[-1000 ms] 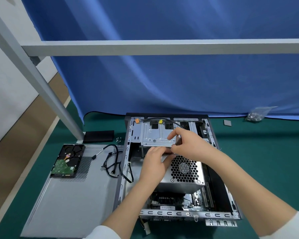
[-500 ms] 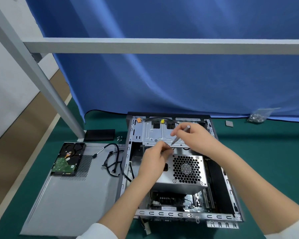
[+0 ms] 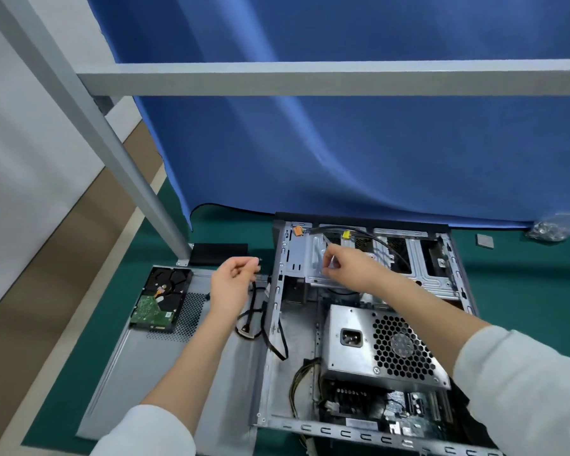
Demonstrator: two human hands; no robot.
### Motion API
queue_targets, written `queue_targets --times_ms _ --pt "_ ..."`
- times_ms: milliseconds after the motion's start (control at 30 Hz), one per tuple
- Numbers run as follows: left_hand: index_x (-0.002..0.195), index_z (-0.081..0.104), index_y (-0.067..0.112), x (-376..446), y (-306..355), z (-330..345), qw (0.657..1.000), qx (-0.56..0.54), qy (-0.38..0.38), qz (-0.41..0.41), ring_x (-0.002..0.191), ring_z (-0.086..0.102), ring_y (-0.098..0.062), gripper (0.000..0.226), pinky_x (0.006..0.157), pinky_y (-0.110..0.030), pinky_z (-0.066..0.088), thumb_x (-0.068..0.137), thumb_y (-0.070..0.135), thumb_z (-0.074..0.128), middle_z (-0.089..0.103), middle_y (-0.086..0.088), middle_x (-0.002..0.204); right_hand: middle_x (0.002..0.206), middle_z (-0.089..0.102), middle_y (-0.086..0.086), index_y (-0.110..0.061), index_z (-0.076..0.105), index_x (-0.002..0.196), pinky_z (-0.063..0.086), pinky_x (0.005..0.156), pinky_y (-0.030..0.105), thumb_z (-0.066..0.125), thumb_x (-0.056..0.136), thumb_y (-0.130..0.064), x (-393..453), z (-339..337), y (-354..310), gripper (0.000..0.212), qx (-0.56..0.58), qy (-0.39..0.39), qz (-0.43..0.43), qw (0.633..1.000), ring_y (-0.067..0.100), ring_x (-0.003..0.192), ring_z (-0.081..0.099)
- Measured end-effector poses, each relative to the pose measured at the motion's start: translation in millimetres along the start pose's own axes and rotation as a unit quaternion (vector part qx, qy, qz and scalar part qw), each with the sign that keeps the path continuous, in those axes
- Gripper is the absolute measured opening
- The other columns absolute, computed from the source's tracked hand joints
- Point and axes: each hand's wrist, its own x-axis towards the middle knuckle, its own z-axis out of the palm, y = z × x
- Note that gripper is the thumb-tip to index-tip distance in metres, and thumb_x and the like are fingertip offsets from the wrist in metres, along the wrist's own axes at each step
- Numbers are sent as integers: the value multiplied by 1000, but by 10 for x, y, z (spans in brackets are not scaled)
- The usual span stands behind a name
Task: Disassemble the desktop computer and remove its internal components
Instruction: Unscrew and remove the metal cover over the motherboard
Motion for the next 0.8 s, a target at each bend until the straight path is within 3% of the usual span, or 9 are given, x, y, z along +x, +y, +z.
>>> queue_targets --times_ms 100,267,400,633,800 --pt "99 67 12 191 -115 -128 999 28 2 -23 73 61 -7 10 61 -6 46 92 12 59 69 0 87 78 51 -7 -16 54 91 36 61 22 62 89 -18 137 63 27 9 24 -14 9 1000 12 72 50" --pt "100 70 11 526 -318 -166 988 152 10 -25 80 61 -11 13 74 -17 47 90 12 61 69 -1 90 72 51 -10 -15 57 84 37 52 7 69 83 -10 273 100 90 13 61 -11 23 998 3 63 45" --pt "99 73 10 854 -470 -140 959 283 2 -10 81 57 -9 14 66 -10 37 90 14 63 70 0 93 68 50 -11 -15 57 81 35 50 3 69 81 -4 390 138 100 16 66 -18 37 997 5 62 46" --pt "98 70 17 1246 -642 100 899 432 -46 -46 94 63 -25 13 79 -31 50 90 17 60 70 -7 99 66 49 -10 -17 56 78 35 47 7 71 80 -7 468 180 137 18 61 -26 53 996 1 58 43" --pt "99 70 18 1340 -752 224 876 474 -48 -79 96 61 -30 17 72 -29 44 89 14 57 67 -10 105 63 48 -12 -18 54 77 34 47 7 65 83 -1 462 197 168 20 56 -26 59 996 -1 55 43"
